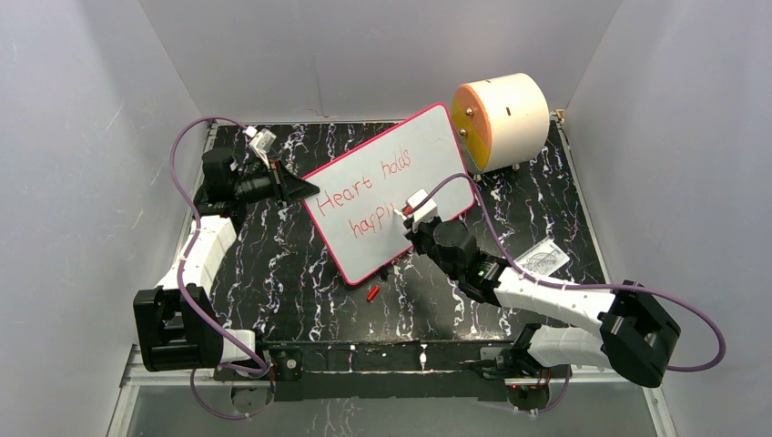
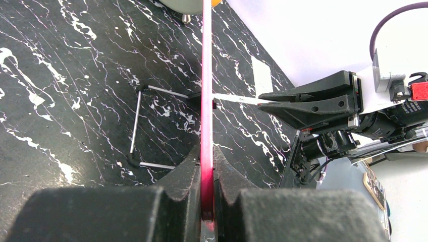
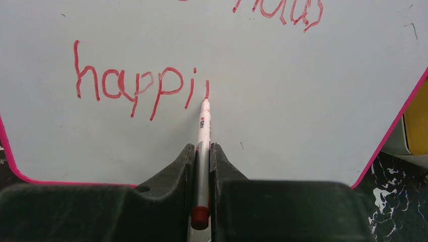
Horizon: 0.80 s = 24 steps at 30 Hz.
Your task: Write a sentence on the whiteboard
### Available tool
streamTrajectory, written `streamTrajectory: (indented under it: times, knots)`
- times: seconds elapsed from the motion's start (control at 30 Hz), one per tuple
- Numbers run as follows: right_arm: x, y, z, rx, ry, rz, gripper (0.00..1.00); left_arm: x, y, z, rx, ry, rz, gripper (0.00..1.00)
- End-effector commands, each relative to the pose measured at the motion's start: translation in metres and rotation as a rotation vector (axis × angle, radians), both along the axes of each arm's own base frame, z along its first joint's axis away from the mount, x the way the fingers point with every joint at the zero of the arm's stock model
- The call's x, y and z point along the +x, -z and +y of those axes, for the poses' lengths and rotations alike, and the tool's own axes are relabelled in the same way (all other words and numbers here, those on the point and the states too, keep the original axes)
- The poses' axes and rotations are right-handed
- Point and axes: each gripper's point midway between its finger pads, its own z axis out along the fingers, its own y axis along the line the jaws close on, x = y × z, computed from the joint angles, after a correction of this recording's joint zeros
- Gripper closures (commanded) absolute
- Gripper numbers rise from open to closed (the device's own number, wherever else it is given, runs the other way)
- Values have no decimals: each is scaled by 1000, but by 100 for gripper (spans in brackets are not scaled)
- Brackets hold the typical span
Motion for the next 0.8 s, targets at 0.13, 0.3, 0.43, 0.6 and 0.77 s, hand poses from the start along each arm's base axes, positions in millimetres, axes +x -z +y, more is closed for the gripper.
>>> streamTrajectory:
  times: [0.13,0.3,0.43,0.6,0.77]
  knots:
    - [2,-14,5,47,-9,-15,100,-8,5,-5,-1,46,32,100]
    - [6,-23,2,77,17,-63,100,-8,4,-5,0,44,28,100]
    - [9,-29,1,95,27,-95,100,-8,5,-5,2,42,28,100]
    - [11,-29,2,96,32,-105,100,-9,5,-6,-1,48,30,100]
    - [13,-31,2,98,41,-117,100,-9,5,-5,1,44,29,100]
